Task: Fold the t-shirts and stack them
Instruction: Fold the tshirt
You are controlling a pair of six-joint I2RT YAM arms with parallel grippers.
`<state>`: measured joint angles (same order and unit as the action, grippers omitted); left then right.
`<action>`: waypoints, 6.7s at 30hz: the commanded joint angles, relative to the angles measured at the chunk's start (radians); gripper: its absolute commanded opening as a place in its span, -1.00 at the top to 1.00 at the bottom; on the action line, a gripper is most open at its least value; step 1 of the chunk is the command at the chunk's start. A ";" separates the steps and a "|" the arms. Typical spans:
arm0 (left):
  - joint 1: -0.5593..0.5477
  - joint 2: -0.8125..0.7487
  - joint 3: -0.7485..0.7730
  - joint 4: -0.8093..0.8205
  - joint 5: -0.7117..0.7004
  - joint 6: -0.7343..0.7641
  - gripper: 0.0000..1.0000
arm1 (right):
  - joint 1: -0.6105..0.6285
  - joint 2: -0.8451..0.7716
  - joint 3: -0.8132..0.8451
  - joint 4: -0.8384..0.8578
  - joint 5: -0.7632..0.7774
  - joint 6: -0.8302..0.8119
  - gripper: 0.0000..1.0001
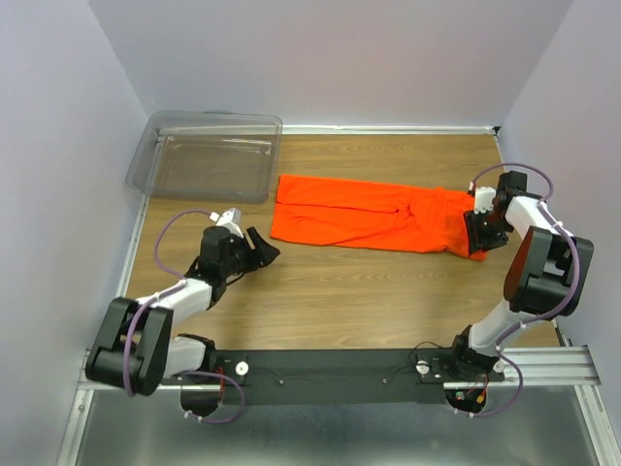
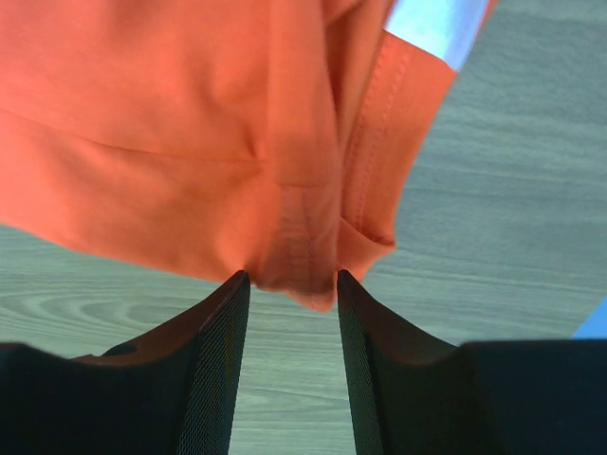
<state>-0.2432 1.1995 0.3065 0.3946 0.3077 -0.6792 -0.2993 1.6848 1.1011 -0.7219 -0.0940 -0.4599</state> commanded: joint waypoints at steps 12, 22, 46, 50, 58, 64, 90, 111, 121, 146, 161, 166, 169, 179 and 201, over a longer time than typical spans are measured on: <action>-0.007 0.383 0.184 0.059 -0.116 -0.118 -0.19 | -0.057 -0.054 -0.037 0.029 -0.023 -0.037 0.02; -0.045 0.426 0.223 0.064 -0.232 -0.177 0.19 | -0.061 -0.086 -0.044 0.026 -0.041 -0.043 0.02; -0.061 0.235 0.114 0.084 -0.300 -0.243 1.00 | -0.069 -0.135 -0.060 -0.048 -0.036 -0.097 0.07; -0.061 0.173 0.088 0.075 -0.300 -0.246 1.00 | -0.072 -0.119 -0.053 -0.054 -0.070 -0.091 0.09; -0.061 0.147 0.082 0.069 -0.289 -0.244 1.00 | -0.072 -0.025 0.002 -0.057 -0.194 -0.085 0.09; -0.061 0.129 0.077 0.059 -0.292 -0.243 1.00 | -0.072 0.035 0.051 -0.057 -0.208 -0.077 0.24; -0.053 -0.035 0.029 -0.025 -0.326 -0.240 1.00 | -0.118 -0.004 0.089 -0.056 -0.183 -0.108 0.65; -0.053 -0.006 0.032 -0.005 -0.312 -0.241 1.00 | -0.116 0.115 0.089 -0.086 -0.326 -0.114 0.50; -0.045 -0.060 0.025 -0.049 -0.334 -0.240 1.00 | -0.123 0.024 0.114 -0.086 -0.127 -0.125 0.77; -0.027 -0.103 0.006 -0.074 -0.312 -0.232 1.00 | -0.144 0.073 0.154 -0.080 -0.122 -0.287 0.73; -0.025 -0.149 0.002 -0.092 -0.256 -0.224 1.00 | -0.139 0.107 0.138 -0.182 -0.348 -0.339 0.26; -0.025 -0.158 -0.004 -0.092 -0.252 -0.227 1.00 | -0.139 0.139 0.129 -0.172 -0.308 -0.335 0.25; -0.025 -0.164 -0.007 -0.091 -0.251 -0.227 1.00 | -0.141 0.154 0.122 -0.163 -0.297 -0.333 0.25; -0.024 -0.170 -0.012 -0.094 -0.249 -0.221 1.00 | -0.141 0.145 0.115 -0.142 -0.276 -0.322 0.91; -0.024 -0.219 -0.035 -0.125 -0.251 -0.215 1.00 | -0.146 0.049 0.169 -0.068 -0.191 -0.215 0.16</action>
<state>-0.2749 1.0058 0.2886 0.2840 0.0475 -0.9131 -0.4343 1.7912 1.2255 -0.8131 -0.2363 -0.6975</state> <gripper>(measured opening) 0.007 0.388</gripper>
